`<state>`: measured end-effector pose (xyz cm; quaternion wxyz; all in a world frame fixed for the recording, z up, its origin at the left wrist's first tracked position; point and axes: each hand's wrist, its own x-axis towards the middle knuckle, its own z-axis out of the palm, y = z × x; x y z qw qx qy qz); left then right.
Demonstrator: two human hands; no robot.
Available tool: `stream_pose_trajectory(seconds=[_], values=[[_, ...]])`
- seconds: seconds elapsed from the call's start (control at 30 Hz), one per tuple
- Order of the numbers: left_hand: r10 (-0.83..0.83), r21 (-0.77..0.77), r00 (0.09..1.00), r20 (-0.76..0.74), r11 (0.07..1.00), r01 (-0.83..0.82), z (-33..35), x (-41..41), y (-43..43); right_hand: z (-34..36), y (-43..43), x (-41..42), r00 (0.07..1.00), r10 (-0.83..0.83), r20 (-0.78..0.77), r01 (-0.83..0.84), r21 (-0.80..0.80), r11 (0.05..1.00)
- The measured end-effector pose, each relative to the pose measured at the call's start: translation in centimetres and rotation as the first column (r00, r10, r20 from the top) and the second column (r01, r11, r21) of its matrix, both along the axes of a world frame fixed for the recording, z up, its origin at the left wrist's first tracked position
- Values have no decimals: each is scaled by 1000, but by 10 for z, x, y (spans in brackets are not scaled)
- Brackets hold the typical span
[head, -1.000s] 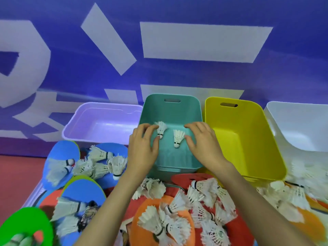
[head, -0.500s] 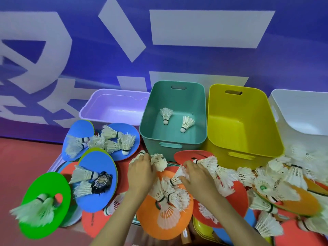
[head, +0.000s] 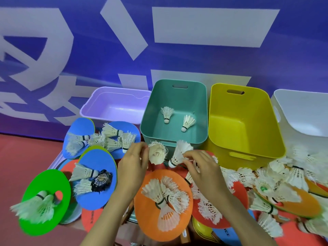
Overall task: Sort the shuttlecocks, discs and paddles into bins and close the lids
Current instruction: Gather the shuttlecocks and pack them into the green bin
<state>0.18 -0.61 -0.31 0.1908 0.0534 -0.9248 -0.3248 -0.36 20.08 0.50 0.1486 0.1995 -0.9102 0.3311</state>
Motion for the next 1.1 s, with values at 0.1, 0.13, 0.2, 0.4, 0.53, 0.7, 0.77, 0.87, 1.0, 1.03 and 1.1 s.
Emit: stream_pose_trajectory(seconds=[0.1,0.13,0.2,0.4,0.53,0.7,0.77,0.87,1.0,1.03,1.1], values=[[-5,59,1000,-28,998,6,11,-13,-1,20,4,-12,995,12,-98,-25,-124,992],[-17,55,1000,-6,998,18,15,-19,-1,26,4,-17,995,1,-99,-16,-157,988],[-70,46,996,46,997,67,23,-30,-3,35,6,-30,996,-20,-82,3,-202,979],[-194,168,967,168,972,166,61,-73,-13,47,10,-67,993,-121,8,118,-290,950],[-178,372,967,183,923,100,70,-113,-6,47,7,-94,979,-194,63,204,-300,932],[-42,250,990,134,968,8,60,-165,3,47,7,-120,966,-257,25,255,-263,931],[-58,43,985,165,998,51,53,-177,10,43,8,-129,964,-267,8,264,-189,946],[-128,-168,964,232,971,169,41,-190,20,36,7,-140,963,-270,12,271,-68,960],[-121,-273,947,297,940,205,30,-209,20,29,1,-149,960,-273,57,273,5,962],[-114,-291,938,326,933,214,28,-213,20,28,-1,-151,959,-275,73,274,21,961],[-89,-301,926,367,930,208,22,-215,17,25,-4,-156,958,-267,107,262,60,963]])
